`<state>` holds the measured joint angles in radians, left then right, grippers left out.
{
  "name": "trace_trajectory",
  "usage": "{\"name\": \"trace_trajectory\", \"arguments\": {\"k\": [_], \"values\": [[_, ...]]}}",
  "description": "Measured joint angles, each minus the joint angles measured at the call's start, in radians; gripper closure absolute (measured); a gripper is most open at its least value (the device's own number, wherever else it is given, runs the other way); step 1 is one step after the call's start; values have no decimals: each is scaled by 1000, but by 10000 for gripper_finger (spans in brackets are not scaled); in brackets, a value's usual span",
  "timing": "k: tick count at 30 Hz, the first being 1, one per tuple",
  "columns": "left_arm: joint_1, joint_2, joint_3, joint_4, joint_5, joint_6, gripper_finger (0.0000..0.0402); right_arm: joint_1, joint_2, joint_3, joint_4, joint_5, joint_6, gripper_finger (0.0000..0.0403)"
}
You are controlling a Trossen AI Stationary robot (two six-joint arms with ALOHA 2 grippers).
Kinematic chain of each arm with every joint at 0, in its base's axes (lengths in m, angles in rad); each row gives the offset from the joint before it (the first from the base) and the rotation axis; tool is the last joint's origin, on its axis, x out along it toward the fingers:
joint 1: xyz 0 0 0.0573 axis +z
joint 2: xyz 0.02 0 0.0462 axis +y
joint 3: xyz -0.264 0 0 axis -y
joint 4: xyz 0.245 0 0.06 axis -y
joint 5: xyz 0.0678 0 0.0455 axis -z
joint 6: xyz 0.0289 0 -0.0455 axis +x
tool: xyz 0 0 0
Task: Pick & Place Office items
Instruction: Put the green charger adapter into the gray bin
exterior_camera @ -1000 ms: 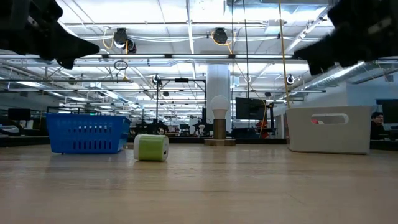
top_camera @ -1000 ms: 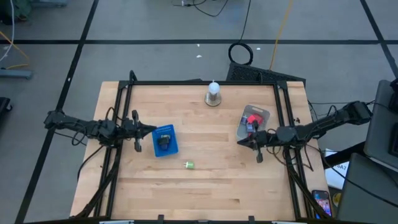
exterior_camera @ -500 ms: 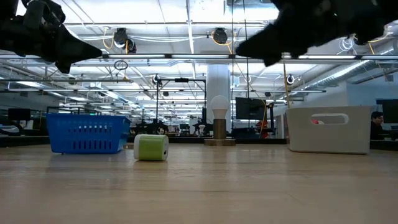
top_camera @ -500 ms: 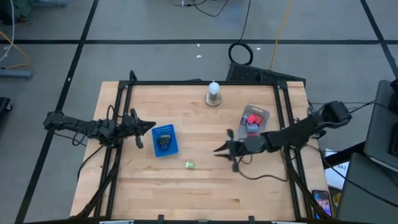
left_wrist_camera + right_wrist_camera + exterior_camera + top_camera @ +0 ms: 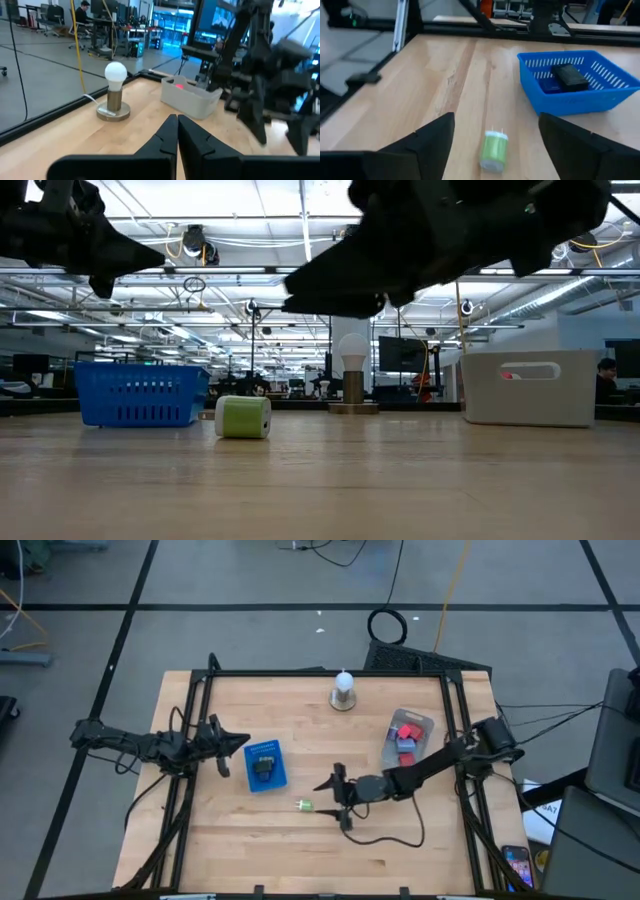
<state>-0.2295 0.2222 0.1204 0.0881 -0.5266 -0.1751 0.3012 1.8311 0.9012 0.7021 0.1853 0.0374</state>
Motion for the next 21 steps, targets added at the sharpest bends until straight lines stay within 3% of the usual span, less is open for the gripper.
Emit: {"name": "trace_trajectory", "arguments": {"k": [4, 9, 15, 21], "values": [[0, 0, 0, 40, -2, -9, 398, -7, 83, 53, 47, -4, 85, 113], [0, 0, 0, 50, -6, -9, 381, -17, 163, 180, -146, -3, 186, 116], [0, 0, 0, 51, -7, -22, 378, -23, 229, 319, -368, 57, 179, 116], [0, 0, 0, 43, -7, -15, 378, -23, 229, 329, -403, 47, 184, 117]]}}
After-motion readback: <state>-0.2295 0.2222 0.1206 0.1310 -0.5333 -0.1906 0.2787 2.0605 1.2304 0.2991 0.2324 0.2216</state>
